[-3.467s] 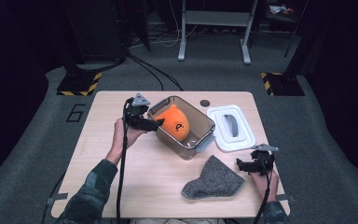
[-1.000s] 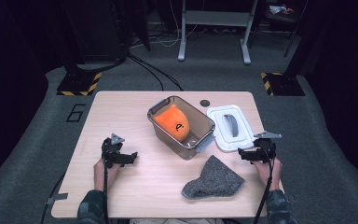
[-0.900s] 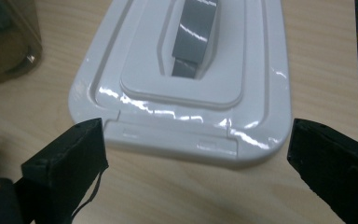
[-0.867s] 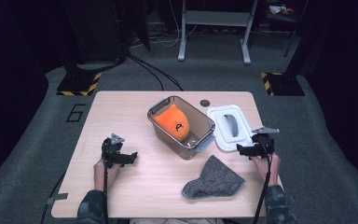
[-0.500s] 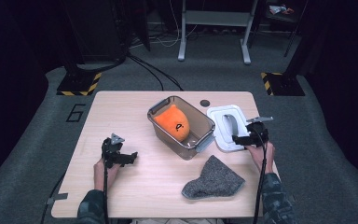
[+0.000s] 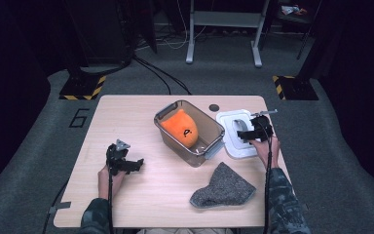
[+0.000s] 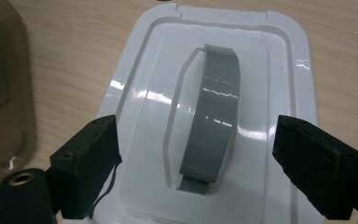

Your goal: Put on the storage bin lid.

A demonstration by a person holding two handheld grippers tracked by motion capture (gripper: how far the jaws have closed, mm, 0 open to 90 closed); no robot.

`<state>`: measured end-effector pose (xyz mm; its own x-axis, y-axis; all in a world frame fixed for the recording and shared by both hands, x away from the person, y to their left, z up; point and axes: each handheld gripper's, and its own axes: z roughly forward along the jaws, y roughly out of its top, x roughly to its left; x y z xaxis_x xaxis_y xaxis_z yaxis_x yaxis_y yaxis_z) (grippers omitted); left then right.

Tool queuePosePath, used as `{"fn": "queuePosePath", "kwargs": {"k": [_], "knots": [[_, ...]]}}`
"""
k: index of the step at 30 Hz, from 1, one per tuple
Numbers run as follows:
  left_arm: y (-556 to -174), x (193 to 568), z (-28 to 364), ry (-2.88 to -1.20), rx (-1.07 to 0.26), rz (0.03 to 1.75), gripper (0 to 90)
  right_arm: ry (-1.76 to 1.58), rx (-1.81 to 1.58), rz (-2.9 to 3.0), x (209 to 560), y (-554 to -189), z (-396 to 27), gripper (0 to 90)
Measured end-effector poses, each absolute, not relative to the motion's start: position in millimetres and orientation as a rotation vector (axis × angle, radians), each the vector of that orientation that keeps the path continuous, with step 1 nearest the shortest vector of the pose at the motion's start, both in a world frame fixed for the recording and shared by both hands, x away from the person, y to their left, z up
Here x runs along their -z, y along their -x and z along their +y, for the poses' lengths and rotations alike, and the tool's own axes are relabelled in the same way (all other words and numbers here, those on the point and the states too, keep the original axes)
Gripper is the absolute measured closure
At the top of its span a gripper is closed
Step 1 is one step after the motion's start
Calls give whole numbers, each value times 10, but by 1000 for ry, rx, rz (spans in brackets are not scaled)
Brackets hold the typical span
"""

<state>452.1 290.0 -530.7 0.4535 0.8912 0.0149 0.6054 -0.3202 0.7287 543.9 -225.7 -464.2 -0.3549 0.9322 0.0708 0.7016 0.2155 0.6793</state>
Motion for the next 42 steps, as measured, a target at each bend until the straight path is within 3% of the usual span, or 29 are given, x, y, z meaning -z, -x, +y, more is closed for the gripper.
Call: {"fn": "queuePosePath", "kwargs": {"k": [9,23,28,42], "knots": [[-4521,5307,2900,-2046,-556,1244,24,-1577,-883,2152,4734,-5647,-2208,378],[-4525,5307,2899,-2045,-556,1244,24,-1620,-852,2143,4856,-5773,-2223,620],[-4525,5307,2898,-2045,-557,1244,24,-1613,-860,2139,4844,-5775,-2233,660],[-4525,5307,2897,-2045,-556,1245,24,-1540,-915,2137,4537,-5663,-2210,663]]}}
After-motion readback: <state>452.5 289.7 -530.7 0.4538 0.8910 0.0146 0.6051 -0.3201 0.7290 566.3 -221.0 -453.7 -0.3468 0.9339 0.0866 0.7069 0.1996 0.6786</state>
